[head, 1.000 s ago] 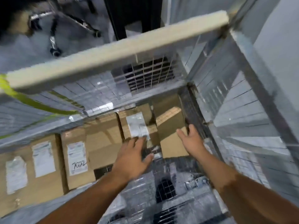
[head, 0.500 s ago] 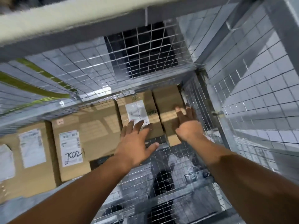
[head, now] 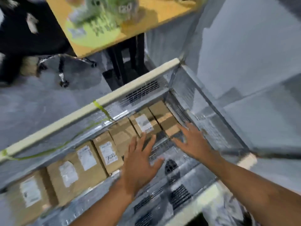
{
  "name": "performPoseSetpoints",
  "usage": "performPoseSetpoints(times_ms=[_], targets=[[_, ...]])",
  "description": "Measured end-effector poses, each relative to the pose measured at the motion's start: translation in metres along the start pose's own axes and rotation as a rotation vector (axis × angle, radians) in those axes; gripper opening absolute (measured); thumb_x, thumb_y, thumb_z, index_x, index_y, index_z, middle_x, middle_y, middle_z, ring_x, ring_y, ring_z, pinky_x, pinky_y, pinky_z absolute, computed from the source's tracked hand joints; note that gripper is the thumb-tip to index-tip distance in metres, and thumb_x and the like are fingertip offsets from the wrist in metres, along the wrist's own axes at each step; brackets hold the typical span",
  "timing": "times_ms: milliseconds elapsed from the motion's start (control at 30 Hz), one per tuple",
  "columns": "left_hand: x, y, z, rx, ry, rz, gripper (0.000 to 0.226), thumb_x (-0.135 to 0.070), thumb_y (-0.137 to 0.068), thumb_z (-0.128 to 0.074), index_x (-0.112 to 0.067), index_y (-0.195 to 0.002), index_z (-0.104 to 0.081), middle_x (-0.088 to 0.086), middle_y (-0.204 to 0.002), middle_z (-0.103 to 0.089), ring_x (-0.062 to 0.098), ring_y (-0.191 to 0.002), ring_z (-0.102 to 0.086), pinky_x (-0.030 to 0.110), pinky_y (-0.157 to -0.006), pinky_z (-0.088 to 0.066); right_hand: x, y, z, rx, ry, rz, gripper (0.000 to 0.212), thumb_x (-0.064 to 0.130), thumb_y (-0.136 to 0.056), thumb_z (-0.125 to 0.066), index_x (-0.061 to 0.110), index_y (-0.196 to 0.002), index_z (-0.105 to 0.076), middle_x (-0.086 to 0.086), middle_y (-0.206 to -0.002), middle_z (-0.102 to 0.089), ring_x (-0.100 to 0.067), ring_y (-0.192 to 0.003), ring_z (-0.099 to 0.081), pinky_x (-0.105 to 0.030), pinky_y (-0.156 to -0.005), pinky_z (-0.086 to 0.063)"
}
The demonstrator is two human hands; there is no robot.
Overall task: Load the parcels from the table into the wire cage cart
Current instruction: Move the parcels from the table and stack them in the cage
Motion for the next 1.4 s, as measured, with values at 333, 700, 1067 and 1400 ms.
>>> performPoseSetpoints(times_ms=[333, 700, 1067, 1400], targets=[[-0.164, 0.168, 0.1, -0.053, 0.007, -0.299, 0.097, -0.085, -0.082, -0.026, -0.029, -0.162, -0.027, 0.005, -0.17, -0.023, 0.035, -0.157, -0.012, 0.049, -0.128, -0.01, -0.016, 0.317, 0.111, -0.439, -0.419, -0.3, 0.071, 0.066, -0.096, -0.056, 0.034, -0.158, -0.04, -0.009, -0.17, -0.028, -0.025, -0.159, -0.017, -0.042, -0.129, -0.012], [-0.354, 0.358, -0.009, 0.231, -0.069, -0.88, 0.094, -0.081, -0.084, -0.038, -0.024, -0.159, -0.035, 0.009, -0.167, -0.029, 0.032, -0.156, -0.02, 0.048, -0.128, -0.014, -0.064, 0.672, 0.057, -0.989, -0.637, -0.735, 0.076, 0.061, -0.094, -0.062, 0.024, -0.157, -0.045, -0.011, -0.169, -0.031, -0.025, -0.16, -0.014, -0.037, -0.129, -0.012], [-0.402, 0.671, -0.123, 0.511, -0.053, -1.337, 0.082, -0.072, -0.091, -0.052, -0.021, -0.156, -0.04, 0.008, -0.16, -0.039, 0.026, -0.149, -0.032, 0.052, -0.122, -0.03, 0.002, 1.009, -0.13, -1.431, -0.801, -1.153, 0.079, 0.072, -0.09, -0.052, 0.038, -0.16, -0.035, 0.011, -0.172, -0.021, -0.008, -0.16, -0.003, -0.04, -0.13, -0.013], [-0.387, 0.818, -0.187, 0.757, -0.105, -1.46, 0.072, -0.05, -0.095, -0.064, -0.025, -0.157, -0.037, -0.002, -0.16, -0.035, 0.017, -0.146, -0.032, 0.04, -0.119, -0.032, 0.043, 1.155, -0.248, -1.623, -0.964, -1.466, 0.064, 0.054, -0.1, -0.059, 0.037, -0.158, -0.039, 0.009, -0.169, -0.028, -0.011, -0.157, -0.015, -0.036, -0.124, -0.02]])
Point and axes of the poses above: each hand's wrist, its own y-axis away from the middle knuckle, its own z-axis out of the back of the hand, x = y × z, the point moved 9 cm from there along -y, towards the middle knuckle
